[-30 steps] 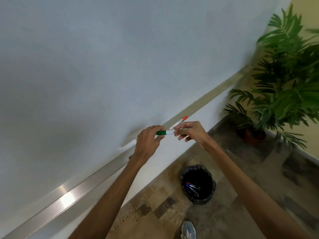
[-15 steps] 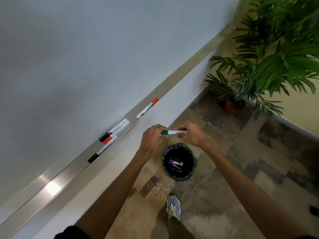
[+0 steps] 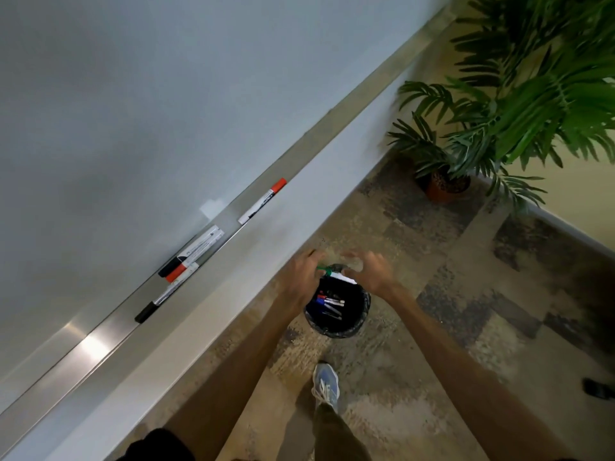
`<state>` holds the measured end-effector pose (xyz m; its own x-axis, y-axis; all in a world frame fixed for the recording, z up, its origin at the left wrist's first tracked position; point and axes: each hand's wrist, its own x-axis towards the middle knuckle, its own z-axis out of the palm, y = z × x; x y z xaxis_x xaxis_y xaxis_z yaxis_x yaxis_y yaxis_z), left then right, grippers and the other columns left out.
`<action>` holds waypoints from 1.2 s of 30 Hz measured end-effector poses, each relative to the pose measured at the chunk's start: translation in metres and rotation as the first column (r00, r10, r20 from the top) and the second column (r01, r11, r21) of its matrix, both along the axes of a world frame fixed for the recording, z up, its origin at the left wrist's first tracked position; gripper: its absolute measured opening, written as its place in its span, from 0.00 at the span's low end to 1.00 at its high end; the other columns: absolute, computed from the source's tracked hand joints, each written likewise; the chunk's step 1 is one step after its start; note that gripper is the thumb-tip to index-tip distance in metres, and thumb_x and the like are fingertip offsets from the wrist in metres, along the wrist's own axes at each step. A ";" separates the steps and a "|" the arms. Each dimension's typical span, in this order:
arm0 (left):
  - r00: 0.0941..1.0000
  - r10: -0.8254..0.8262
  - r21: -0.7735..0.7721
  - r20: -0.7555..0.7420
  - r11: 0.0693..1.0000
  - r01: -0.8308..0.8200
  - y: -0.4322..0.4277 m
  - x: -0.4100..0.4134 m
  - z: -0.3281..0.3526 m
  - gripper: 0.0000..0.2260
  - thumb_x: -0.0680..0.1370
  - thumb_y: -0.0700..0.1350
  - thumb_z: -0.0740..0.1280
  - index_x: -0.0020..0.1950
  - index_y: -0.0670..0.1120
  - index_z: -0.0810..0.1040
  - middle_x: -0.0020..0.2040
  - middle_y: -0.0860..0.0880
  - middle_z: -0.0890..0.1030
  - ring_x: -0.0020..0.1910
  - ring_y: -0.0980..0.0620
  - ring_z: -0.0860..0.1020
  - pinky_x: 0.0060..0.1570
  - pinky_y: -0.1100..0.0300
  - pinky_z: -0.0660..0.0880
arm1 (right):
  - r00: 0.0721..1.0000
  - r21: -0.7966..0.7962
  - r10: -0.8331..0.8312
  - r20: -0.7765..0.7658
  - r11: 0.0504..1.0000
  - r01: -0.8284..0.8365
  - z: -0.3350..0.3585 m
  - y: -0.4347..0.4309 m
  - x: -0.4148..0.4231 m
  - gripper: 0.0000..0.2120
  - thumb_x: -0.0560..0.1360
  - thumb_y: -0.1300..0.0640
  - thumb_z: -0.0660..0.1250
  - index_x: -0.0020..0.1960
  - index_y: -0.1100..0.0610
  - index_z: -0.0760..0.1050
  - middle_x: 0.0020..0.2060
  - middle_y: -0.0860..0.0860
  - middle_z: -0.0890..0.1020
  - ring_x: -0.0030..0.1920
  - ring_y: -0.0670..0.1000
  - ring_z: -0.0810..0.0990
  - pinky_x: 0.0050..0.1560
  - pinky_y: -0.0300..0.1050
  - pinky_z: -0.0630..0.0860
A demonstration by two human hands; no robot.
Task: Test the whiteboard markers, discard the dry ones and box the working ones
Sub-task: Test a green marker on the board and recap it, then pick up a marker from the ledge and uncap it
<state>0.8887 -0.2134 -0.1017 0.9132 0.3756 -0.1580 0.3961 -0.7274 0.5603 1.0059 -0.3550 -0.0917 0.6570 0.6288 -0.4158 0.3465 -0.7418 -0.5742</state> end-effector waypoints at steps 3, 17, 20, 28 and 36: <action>1.000 0.002 -0.008 -0.004 1.000 -0.002 0.000 -0.001 0.000 0.14 0.78 0.38 0.66 0.64 0.44 0.78 0.61 0.44 0.79 0.59 0.43 0.77 0.56 0.49 0.75 | 1.000 0.010 -0.008 0.003 1.000 0.008 -0.003 0.004 0.004 0.16 0.76 0.59 0.71 0.64 0.56 0.79 0.61 0.51 0.82 0.60 0.49 0.80 0.55 0.34 0.69; 0.935 0.279 -0.033 0.220 0.960 -0.278 0.030 -0.020 0.050 0.10 0.81 0.38 0.62 0.58 0.46 0.79 0.55 0.49 0.81 0.52 0.51 0.78 0.52 0.58 0.76 | 0.996 0.247 0.069 0.061 0.965 -0.082 0.041 0.076 -0.007 0.09 0.78 0.61 0.68 0.56 0.55 0.83 0.47 0.47 0.86 0.42 0.43 0.81 0.50 0.42 0.80; 0.902 0.352 -0.030 0.249 0.934 -0.356 0.043 -0.032 0.065 0.09 0.81 0.38 0.62 0.59 0.45 0.79 0.56 0.47 0.81 0.52 0.50 0.78 0.53 0.63 0.73 | 0.991 0.305 0.111 0.077 0.944 -0.129 0.058 0.100 -0.015 0.08 0.78 0.59 0.69 0.56 0.55 0.83 0.48 0.48 0.86 0.43 0.44 0.82 0.51 0.44 0.81; 0.778 0.526 0.006 0.343 0.827 -0.561 0.088 -0.087 0.091 0.08 0.80 0.37 0.62 0.57 0.44 0.79 0.55 0.47 0.80 0.52 0.49 0.77 0.52 0.58 0.75 | 0.958 0.392 0.255 0.135 0.874 -0.288 0.087 0.169 -0.054 0.07 0.77 0.57 0.71 0.55 0.56 0.83 0.47 0.50 0.86 0.44 0.46 0.82 0.51 0.40 0.78; 0.740 0.641 0.042 0.206 0.749 -0.661 0.138 -0.169 0.094 0.13 0.79 0.40 0.65 0.63 0.45 0.76 0.60 0.46 0.79 0.57 0.46 0.77 0.56 0.51 0.75 | 0.852 0.371 0.500 0.154 0.770 -0.519 0.087 0.233 -0.114 0.08 0.75 0.56 0.72 0.53 0.56 0.83 0.45 0.50 0.86 0.45 0.50 0.83 0.50 0.47 0.80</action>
<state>0.7201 -0.0754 -0.0080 0.4473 0.8930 0.0491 0.7022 -0.3847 0.5991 0.8914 -0.1216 -0.0050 0.2053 0.9776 -0.0460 0.6422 -0.1700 -0.7475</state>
